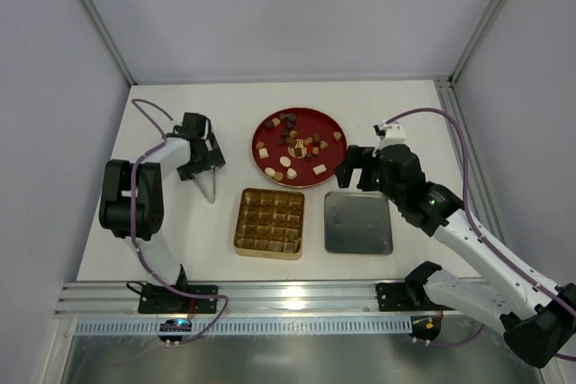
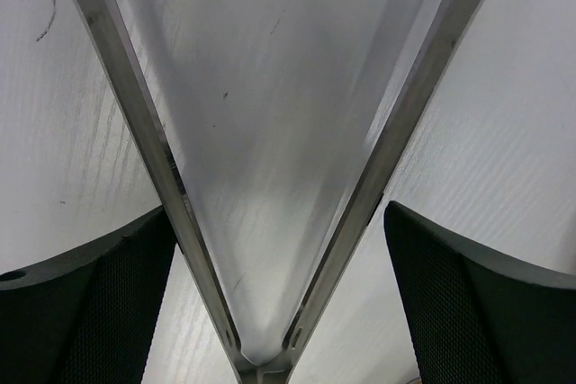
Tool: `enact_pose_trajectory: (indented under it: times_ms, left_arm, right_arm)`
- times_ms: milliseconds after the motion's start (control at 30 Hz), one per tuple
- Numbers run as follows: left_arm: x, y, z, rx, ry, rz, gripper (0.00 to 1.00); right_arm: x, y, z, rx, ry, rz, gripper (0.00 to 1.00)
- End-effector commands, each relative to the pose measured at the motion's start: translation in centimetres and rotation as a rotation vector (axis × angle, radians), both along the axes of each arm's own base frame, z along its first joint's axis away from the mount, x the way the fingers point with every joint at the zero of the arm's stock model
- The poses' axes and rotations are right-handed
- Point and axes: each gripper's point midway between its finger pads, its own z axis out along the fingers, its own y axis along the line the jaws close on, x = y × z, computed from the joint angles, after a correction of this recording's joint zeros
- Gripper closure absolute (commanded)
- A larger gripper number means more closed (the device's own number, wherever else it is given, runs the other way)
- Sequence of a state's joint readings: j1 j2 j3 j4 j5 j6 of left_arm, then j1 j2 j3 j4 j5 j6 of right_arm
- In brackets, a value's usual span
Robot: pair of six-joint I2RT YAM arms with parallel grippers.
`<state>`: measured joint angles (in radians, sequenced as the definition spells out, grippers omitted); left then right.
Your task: Pack the chocolate
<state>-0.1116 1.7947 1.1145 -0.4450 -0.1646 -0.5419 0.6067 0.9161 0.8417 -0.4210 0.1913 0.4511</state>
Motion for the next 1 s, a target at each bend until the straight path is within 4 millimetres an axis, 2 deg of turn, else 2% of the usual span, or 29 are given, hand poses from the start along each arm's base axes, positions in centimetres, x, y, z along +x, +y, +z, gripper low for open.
enact_pose_trajectory:
  times_ms: [0,233,333,667,967]
  left_arm:
    - [-1.3,0.2,-0.6,0.002,0.032,0.017,0.08]
    - [-2.2,0.1,0.5,0.058,0.065,0.005,0.12]
    - [-1.9,0.1,0.7,0.073,0.071,-0.020,0.14]
    - [-1.2,0.2,0.0,0.095,0.102,-0.089,0.22]
    - [-0.8,-1.1,-0.9,0.018,0.102,-0.057,0.23]
  right_arm:
    - [0.3,0.2,1.1,0.032,-0.035,-0.003,0.00]
    - [0.0,0.2,0.9,0.042,-0.029,0.000,0.00]
    - [-0.1,0.3,0.8,0.048,-0.024,0.003,0.00]
    - [-0.3,0.4,0.5,0.064,-0.017,-0.001,0.00]
    - [-0.3,0.2,0.4,0.059,-0.018,-0.007,0.00]
